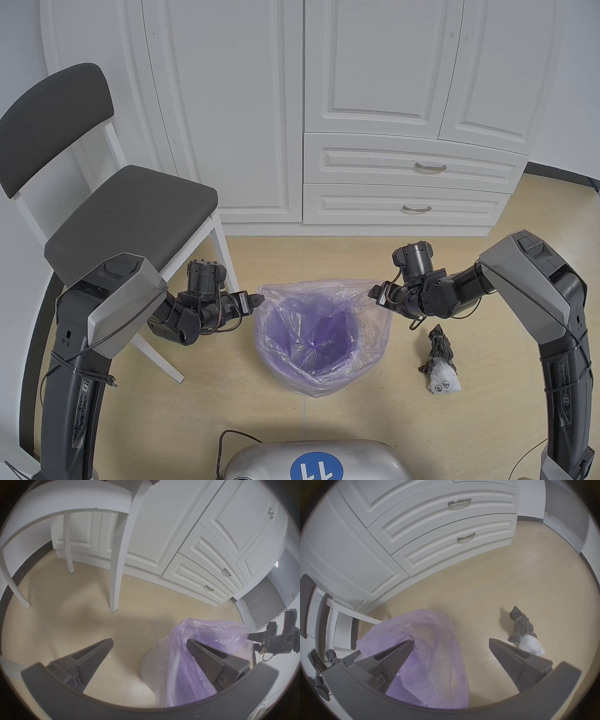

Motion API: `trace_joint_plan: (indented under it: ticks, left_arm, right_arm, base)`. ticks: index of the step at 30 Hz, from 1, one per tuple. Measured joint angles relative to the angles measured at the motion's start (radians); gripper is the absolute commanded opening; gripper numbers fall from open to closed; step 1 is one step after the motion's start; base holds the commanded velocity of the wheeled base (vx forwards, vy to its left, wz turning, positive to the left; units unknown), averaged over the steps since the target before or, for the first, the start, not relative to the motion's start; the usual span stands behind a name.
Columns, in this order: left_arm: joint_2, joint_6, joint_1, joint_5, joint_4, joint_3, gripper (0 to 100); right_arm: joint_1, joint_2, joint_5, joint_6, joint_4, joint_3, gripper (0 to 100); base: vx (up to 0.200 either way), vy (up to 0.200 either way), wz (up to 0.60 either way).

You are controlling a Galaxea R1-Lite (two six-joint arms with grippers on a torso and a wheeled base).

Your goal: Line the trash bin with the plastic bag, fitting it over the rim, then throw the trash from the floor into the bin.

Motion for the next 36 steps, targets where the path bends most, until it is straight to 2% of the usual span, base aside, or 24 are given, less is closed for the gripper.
trace_joint_plan:
  ticks: [14,23,30,36]
  left_arm:
    - [0.057,-0.005,0.005,0.103,0.009,-0.095,100]
    - [0.103,-0.027,0.001,0.187,0.056,-0.206,100]
    - [0.133,-0.030,-0.001,0.202,0.114,-0.257,100]
    - [0.140,-0.023,-0.001,0.228,0.184,-0.264,100]
  right_arm:
    - [-0.031,0.130,-0.004,0.012,-0.026,-0.114,100]
    - [-0.011,0.214,-0.013,0.057,-0.040,-0.204,100]
    - [0.003,0.276,-0.063,0.055,-0.035,-0.274,100]
    - [-0.001,0.306,-0.069,0.047,-0.007,-0.299,100]
  base:
    - [0.000,0.000,0.00]
    - [0.000,0.000,0.00]
    - [0.000,0.000,0.00]
    - [0.000,0.000,0.00]
